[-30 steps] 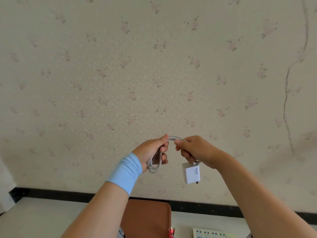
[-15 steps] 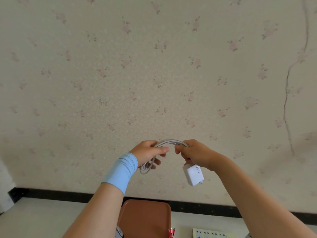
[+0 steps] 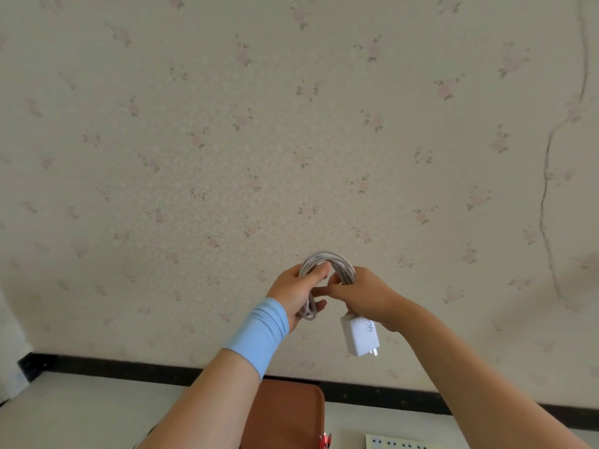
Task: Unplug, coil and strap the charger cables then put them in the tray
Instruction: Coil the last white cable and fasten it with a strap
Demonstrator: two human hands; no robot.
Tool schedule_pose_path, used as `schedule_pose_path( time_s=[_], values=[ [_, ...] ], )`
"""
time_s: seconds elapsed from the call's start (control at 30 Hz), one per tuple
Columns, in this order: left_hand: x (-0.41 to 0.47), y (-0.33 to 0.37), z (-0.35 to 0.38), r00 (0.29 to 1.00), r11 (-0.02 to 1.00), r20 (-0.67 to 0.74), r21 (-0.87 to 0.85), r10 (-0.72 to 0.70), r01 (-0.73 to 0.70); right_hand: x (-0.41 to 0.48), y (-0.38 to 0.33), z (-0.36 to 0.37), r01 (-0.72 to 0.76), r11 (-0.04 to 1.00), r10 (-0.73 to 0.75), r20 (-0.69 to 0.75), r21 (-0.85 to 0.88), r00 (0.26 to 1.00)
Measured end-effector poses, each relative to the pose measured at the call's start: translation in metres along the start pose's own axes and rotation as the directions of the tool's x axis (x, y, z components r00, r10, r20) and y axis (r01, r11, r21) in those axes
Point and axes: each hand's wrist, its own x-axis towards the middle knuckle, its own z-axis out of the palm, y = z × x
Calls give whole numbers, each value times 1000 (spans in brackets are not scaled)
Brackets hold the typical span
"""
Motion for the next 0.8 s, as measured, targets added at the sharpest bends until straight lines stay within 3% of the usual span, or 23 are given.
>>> schedule_pose_path(
  time_s=[0.13,0.27,0.37,0.53,0.67,0.8],
  values=[
    [0,-3,4,997,992,24,100,75,-77,-4,-6,5,22,998,-22,2,-52,1000],
    [-1,-8,6,987,990,160,138,0,-23,-7,-7,9,145,955,-133,64,-259,989],
    [1,-12,5,986,987,167,150,26,-52,-9,-9,11,220,933,-194,115,-286,974],
    [1,-11,3,984,992,136,41,115,-121,-13,-11,9,196,974,-179,141,-115,974],
    [-2,-6,11,986,986,60,43,156,-158,-12,-8,3,41,995,-68,318,89,946],
    [-3,4,15,979,973,30,-119,203,-198,-3,0,-7,-65,956,-35,330,285,943]
  ],
)
